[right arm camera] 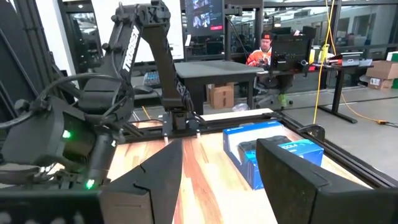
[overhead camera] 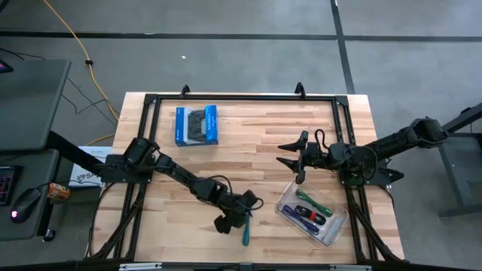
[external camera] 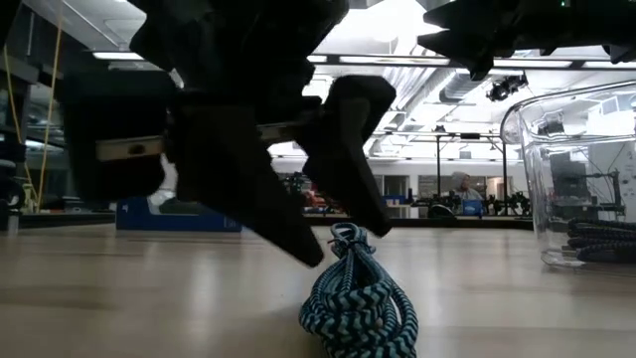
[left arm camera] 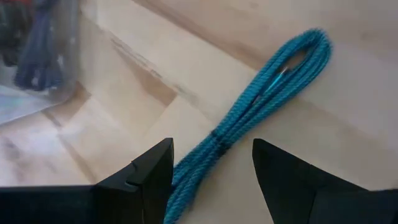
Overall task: Pick and place USB-C Cables
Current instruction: Put the blue charger cable into the transparent bin
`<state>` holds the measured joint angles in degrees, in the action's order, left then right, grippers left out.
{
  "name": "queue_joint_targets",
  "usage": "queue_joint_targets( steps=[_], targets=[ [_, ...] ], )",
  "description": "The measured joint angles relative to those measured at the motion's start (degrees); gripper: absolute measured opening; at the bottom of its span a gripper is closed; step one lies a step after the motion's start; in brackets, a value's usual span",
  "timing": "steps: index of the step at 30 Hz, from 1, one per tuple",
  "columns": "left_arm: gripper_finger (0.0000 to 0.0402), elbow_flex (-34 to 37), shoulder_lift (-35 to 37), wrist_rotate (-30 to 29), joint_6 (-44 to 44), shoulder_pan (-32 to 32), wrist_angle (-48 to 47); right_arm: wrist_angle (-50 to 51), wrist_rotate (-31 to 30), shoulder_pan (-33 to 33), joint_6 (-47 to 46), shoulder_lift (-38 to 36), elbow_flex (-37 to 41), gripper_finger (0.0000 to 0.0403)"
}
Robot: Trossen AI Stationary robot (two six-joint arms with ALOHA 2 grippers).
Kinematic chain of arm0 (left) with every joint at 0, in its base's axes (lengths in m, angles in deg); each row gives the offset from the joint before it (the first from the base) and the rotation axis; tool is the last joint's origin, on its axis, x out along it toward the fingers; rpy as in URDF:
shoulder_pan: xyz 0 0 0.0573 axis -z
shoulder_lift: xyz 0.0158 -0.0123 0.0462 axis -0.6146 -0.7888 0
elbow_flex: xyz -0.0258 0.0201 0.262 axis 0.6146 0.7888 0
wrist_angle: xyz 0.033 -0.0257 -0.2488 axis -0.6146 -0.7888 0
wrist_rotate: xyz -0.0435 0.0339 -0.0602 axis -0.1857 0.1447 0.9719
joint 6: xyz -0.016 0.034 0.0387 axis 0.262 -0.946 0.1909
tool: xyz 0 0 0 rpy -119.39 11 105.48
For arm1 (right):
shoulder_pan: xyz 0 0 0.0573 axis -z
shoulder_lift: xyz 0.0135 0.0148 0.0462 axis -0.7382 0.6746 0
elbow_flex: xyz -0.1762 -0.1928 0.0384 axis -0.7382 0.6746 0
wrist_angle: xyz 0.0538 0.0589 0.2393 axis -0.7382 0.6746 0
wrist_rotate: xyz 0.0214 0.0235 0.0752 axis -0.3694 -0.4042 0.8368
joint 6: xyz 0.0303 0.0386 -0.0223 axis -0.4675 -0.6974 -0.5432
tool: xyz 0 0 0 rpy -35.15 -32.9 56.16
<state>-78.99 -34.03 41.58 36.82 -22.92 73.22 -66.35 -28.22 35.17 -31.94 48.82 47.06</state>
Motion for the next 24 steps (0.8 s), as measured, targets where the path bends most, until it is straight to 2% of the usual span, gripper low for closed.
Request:
queue_joint_targets(
  steps=[5,18,21,24],
  targets=[
    [0.0200,0.05,-0.63,-4.23,-2.87,0.02,0.10,-0.01,0.00,0.01,0.00,0.00,0.00,0.0197],
    [0.0199,-0.34,-2.25,-4.23,-4.16,-0.42,-2.63,0.07,0.00,0.00,-0.04,0.00,0.00,0.0197],
    [0.0188,-0.24,-2.10,-4.26,-4.36,-0.35,-2.63,0.12,0.00,0.00,-0.04,0.00,0.00,0.0197],
    [0.0159,-0.17,-2.14,-4.26,-4.38,-0.31,-2.77,0.17,-0.01,0.00,-0.04,0.00,0.00,0.0197]
  ],
)
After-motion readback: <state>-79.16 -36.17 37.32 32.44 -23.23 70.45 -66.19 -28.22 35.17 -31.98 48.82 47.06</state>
